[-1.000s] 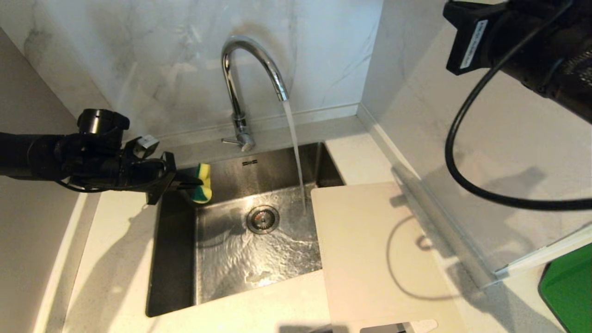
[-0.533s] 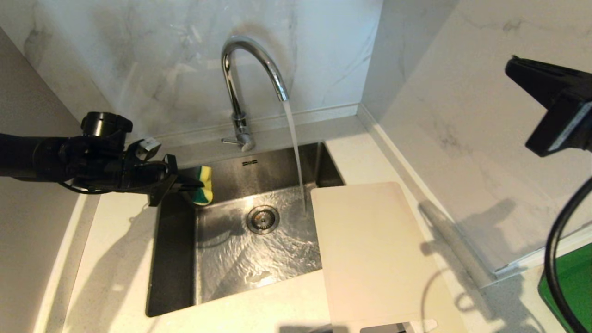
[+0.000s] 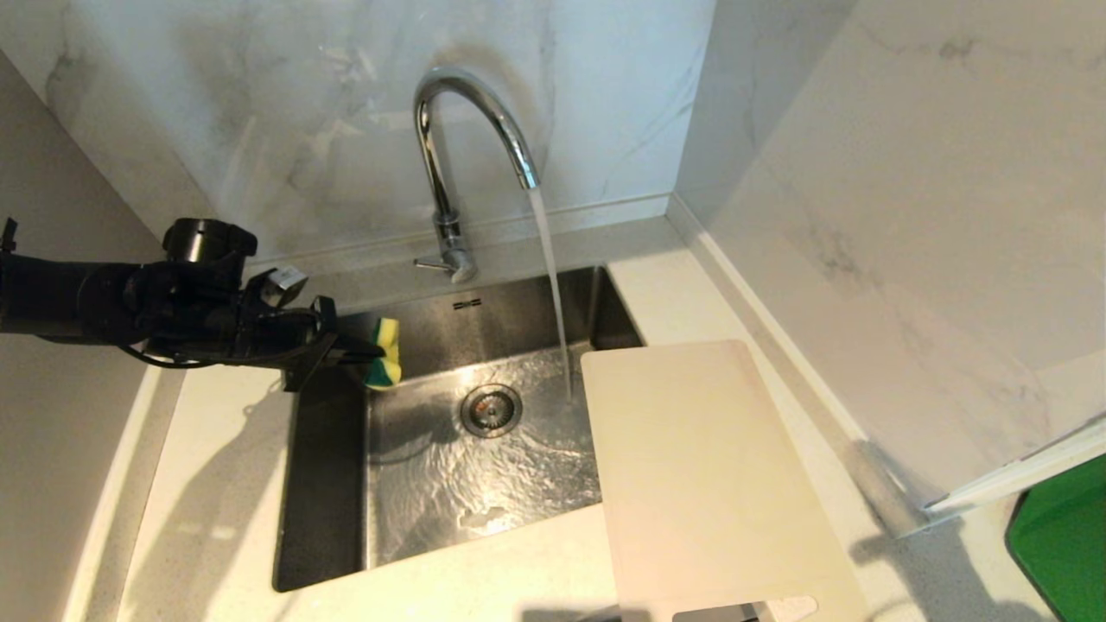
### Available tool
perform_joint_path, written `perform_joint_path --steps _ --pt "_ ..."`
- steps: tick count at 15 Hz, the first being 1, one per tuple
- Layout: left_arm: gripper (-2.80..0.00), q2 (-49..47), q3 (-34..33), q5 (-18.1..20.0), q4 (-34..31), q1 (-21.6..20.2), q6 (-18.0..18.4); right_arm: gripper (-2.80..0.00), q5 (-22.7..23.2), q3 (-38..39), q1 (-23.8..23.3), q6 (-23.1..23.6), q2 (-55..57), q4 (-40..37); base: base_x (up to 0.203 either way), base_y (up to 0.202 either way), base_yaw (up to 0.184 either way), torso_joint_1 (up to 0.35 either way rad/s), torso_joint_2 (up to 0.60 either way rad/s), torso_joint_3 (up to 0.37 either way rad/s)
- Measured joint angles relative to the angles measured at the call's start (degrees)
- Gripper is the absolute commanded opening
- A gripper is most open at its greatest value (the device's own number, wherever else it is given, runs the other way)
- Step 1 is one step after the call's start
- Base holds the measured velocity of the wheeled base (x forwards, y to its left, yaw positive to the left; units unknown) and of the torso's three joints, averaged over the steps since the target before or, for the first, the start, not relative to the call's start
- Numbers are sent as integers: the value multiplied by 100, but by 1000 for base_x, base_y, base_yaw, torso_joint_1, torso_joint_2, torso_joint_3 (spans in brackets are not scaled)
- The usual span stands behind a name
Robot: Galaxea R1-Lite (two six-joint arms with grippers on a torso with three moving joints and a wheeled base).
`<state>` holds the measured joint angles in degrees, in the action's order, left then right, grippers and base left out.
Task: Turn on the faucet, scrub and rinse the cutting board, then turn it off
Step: Put down the cleaning cloth
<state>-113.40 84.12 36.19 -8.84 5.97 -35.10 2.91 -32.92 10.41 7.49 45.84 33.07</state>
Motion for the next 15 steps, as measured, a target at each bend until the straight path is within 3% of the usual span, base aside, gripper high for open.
perform_joint_path --steps 4,9,15 --pt "-280 0 -2 0 0 0 -1 -280 57 692 -540 -207 -685 -3 0 0 0 0 0 0" --pt "-280 35 -2 2 0 2 -27 -280 522 1515 -945 -254 -1338 -8 0 0 0 0 0 0" --pt "-280 113 -30 10 -6 61 -42 -280 662 2837 -1416 -787 -2379 -48 0 0 0 0 0 0"
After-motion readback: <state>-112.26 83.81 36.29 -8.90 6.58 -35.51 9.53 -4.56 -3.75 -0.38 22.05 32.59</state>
